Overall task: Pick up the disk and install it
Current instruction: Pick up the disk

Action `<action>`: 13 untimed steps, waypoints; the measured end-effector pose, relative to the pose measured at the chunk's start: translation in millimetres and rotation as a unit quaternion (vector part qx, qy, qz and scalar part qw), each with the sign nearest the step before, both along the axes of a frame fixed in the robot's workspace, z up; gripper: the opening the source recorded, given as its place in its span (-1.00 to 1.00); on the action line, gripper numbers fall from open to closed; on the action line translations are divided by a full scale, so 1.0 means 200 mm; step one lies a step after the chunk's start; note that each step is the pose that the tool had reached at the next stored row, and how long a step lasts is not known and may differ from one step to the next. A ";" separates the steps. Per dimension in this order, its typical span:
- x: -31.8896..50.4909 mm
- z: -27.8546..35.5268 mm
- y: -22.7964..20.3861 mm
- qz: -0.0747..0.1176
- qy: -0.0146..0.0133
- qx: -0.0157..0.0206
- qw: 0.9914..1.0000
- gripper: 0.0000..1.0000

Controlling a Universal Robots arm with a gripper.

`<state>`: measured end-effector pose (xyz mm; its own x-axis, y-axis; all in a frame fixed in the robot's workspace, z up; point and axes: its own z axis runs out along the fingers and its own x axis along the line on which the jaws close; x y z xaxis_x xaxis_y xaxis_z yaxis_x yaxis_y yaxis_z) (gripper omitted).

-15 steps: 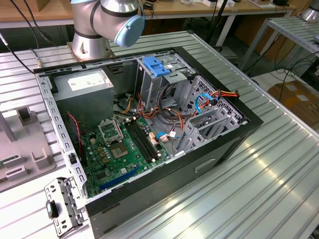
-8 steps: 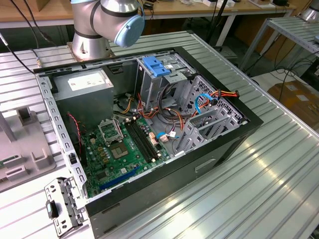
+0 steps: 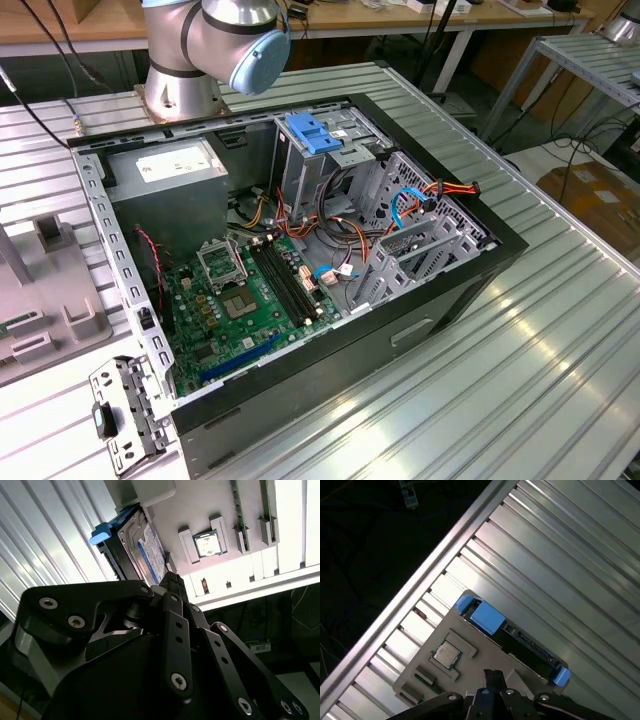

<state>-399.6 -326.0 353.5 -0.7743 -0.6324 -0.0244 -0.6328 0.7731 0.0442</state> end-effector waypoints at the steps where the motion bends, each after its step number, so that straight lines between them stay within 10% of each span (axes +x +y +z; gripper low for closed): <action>1: 0.000 0.000 0.000 0.009 0.000 0.000 1.000 -0.79; 13: 0.000 0.000 0.000 0.053 0.000 0.000 0.999 -0.79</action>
<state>-399.6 -326.0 353.5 -0.7026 -0.7111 -0.0245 -0.7114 0.7014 0.0442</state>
